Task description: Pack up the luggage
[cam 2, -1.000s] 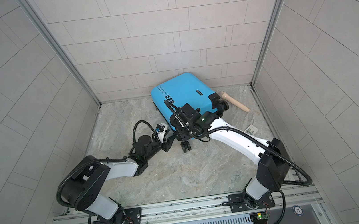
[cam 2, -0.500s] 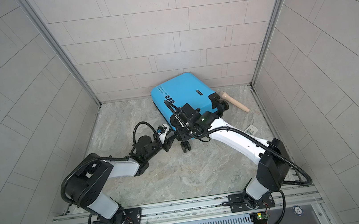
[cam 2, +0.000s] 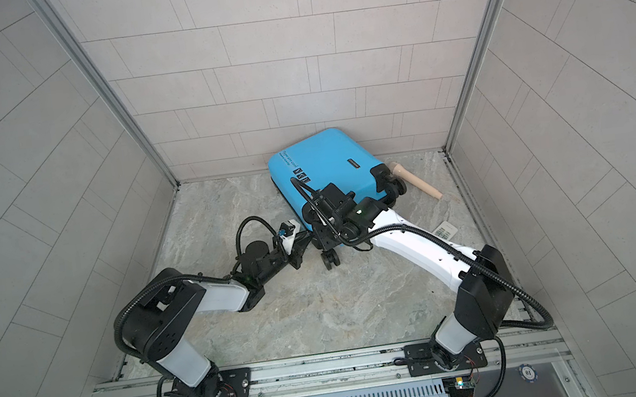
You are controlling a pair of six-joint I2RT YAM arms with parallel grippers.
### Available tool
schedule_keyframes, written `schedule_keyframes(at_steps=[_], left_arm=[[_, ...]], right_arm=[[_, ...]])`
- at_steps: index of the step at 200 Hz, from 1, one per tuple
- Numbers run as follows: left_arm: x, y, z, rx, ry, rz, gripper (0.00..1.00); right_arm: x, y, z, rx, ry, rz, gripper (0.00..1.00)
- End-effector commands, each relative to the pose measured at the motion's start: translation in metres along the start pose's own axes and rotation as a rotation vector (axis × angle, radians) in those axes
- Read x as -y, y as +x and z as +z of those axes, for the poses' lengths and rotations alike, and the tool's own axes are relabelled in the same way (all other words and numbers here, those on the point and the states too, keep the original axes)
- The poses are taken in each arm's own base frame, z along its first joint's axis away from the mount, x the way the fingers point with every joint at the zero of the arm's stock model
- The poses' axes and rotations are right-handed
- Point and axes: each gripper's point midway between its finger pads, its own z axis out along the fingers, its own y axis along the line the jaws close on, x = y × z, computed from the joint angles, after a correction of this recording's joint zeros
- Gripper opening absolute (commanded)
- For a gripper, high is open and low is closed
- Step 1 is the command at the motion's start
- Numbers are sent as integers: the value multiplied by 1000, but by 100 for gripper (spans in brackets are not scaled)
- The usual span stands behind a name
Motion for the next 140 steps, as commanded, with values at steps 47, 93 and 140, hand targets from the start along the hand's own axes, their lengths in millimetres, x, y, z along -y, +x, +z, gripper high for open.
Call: schedule_keyframes(at_steps=[47, 93, 140], left_arm=[[-10, -13, 5, 46, -51, 20, 11], [-12, -16, 3, 39, -60, 32, 0], [-1, -23, 2, -15, 11, 23, 0]], right_arm=[[-36, -54, -55, 237, -126, -49, 0], [-36, -54, -56, 239, -126, -51, 0], [-41, -69, -61, 276, -138, -58, 0]])
